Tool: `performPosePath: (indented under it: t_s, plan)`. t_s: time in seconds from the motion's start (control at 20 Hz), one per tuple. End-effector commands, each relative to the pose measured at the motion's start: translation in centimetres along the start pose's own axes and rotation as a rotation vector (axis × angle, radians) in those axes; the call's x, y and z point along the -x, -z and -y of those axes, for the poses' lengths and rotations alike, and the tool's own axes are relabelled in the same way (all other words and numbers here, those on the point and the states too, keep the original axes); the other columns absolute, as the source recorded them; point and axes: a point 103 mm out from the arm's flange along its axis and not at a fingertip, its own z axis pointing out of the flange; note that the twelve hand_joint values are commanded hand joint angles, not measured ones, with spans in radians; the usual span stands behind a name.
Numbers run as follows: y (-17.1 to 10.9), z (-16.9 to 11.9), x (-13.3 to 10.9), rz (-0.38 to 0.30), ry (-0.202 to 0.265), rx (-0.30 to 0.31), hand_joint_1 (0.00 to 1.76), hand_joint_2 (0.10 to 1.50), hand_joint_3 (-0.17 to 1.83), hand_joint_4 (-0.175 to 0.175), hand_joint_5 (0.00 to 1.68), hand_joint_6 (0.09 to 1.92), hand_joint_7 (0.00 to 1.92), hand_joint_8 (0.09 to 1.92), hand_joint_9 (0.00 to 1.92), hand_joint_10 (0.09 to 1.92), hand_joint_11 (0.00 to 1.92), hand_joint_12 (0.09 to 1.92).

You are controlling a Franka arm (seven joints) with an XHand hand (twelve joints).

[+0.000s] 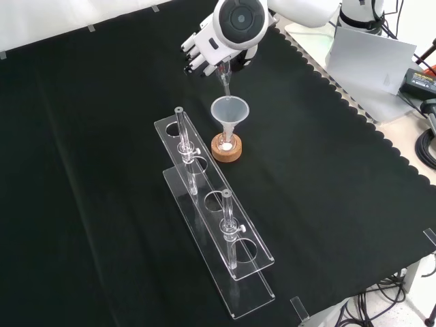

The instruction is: Pour all the NaCl from the weighing funnel into the round-bottom flask.

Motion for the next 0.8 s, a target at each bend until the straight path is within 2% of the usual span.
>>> performPosePath:
  t_s: [0.05,0.6,0.8]
  plan:
    - [0.13,0.00,-0.05,0.002,0.002,0.002,1.12,0.63,0.72,0.175,1.24,0.75,0.38,0.64,0.71,0.48,0.52,1.26]
    - [-0.13,-0.13,0.12,-0.016,-0.001,-0.008,1.12,0.63,0.72,0.175,1.24,0.75,0.38,0.64,0.71,0.48,0.52,1.26]
    - [-0.24,-0.21,0.22,-0.045,0.001,0.000,1.12,0.63,0.72,0.175,1.24,0.75,0.38,0.64,0.71,0.49,0.52,1.26]
